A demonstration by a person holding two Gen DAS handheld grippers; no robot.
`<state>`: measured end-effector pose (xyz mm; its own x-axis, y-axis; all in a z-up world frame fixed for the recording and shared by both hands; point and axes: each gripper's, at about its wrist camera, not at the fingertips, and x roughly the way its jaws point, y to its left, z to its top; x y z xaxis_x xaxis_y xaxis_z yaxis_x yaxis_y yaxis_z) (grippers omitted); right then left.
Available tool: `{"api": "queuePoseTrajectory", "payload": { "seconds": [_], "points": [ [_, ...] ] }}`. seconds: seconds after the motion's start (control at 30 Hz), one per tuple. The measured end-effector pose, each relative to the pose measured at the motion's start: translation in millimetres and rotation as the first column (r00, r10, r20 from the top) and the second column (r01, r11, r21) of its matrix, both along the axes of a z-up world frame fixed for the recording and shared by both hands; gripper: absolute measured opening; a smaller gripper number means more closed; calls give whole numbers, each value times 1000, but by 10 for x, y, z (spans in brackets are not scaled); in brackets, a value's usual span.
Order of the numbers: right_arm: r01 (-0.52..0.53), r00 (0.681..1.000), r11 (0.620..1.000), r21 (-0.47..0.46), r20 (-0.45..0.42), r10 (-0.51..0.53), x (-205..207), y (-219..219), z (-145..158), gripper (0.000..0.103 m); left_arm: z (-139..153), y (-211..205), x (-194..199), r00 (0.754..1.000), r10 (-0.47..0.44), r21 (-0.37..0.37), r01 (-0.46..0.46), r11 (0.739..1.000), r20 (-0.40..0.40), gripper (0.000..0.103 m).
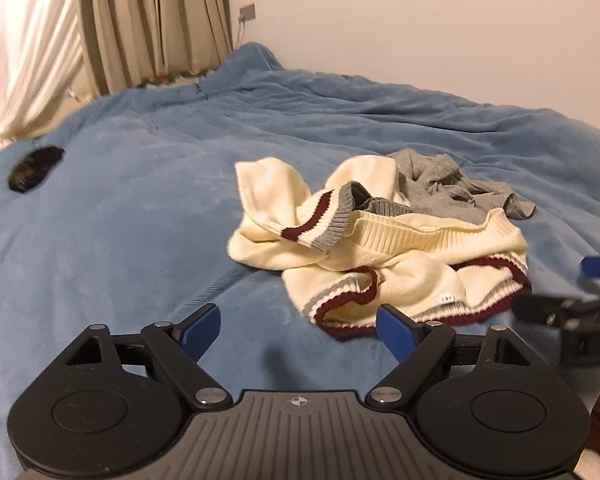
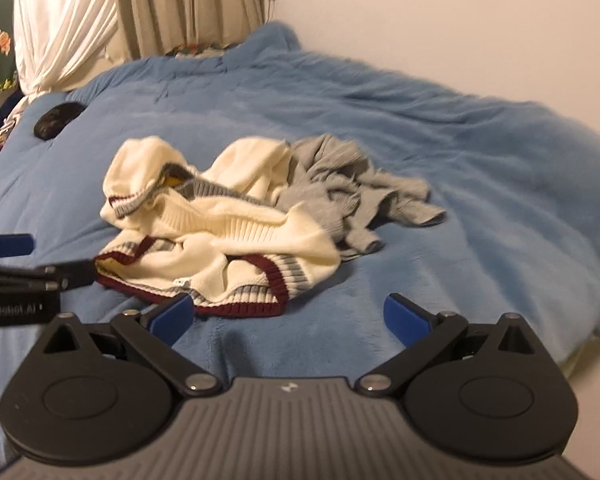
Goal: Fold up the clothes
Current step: 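Grasp the striped cuff of the cream sweater with both grippers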
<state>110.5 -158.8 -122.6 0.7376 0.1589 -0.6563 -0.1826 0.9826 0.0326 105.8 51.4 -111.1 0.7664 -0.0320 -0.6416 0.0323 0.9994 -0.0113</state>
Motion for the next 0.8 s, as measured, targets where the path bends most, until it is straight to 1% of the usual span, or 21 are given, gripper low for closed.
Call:
{"api": "queuePoseTrajectory", "payload": {
  "seconds": [0.03,0.1,0.13,0.23,0.27,0.3,0.33,0.37,0.4,0.43,0.47,0.53,0.6,0.67,0.73,0.8],
  "points": [
    [4,1000,1000,-8,2,-4,33,17,-37,102,-19,23,57,1000,0,-22,-1,1000,-8,79],
    [15,1000,999,-33,26,-14,96,40,-104,102,-60,57,170,1000,0,-57,-2,998,-24,79],
    [21,999,999,-42,38,-19,127,50,-136,102,-86,47,223,999,0,-58,-2,998,-33,79],
    [27,998,999,-22,54,-25,215,56,-205,101,-162,11,377,998,-6,-56,3,998,-55,77],
    [31,998,999,-15,57,-30,245,60,-222,96,-185,-3,410,998,-16,-53,14,999,-54,70],
    [33,998,999,-9,60,-32,273,69,-236,91,-207,-2,430,998,-29,-68,25,997,-56,65],
    [28,998,1000,-9,60,-28,293,90,-245,75,-224,-5,448,998,-31,-74,27,997,-58,55],
    [21,998,1000,-15,59,-20,307,121,-251,54,-234,-13,462,998,-16,-66,12,998,-60,40],
    [13,998,1000,-16,55,-12,315,150,-257,42,-244,-22,476,998,-1,-58,-2,998,-62,29],
    [6,999,1000,-11,50,-5,307,181,-258,22,-246,-25,480,998,18,-49,-21,999,-61,12],
    [3,999,1000,-7,51,-3,285,214,-249,16,-231,-16,462,998,40,-42,-43,998,-53,6],
    [-8,997,1000,-12,72,9,199,284,-200,13,-172,20,388,998,62,-43,-63,997,-28,6],
    [-41,995,999,0,96,41,67,341,-101,12,-70,89,256,998,65,-53,-65,996,-1,5],
    [-82,991,996,29,107,79,-79,386,12,11,32,172,116,997,69,-70,-67,995,19,4],
    [-130,986,989,66,110,123,-224,434,117,11,134,305,-66,997,71,-109,-69,992,18,4],
    [-184,979,977,106,112,172,-387,496,218,11,226,418,-273,996,81,-121,-77,990,29,4]
  ]
}}
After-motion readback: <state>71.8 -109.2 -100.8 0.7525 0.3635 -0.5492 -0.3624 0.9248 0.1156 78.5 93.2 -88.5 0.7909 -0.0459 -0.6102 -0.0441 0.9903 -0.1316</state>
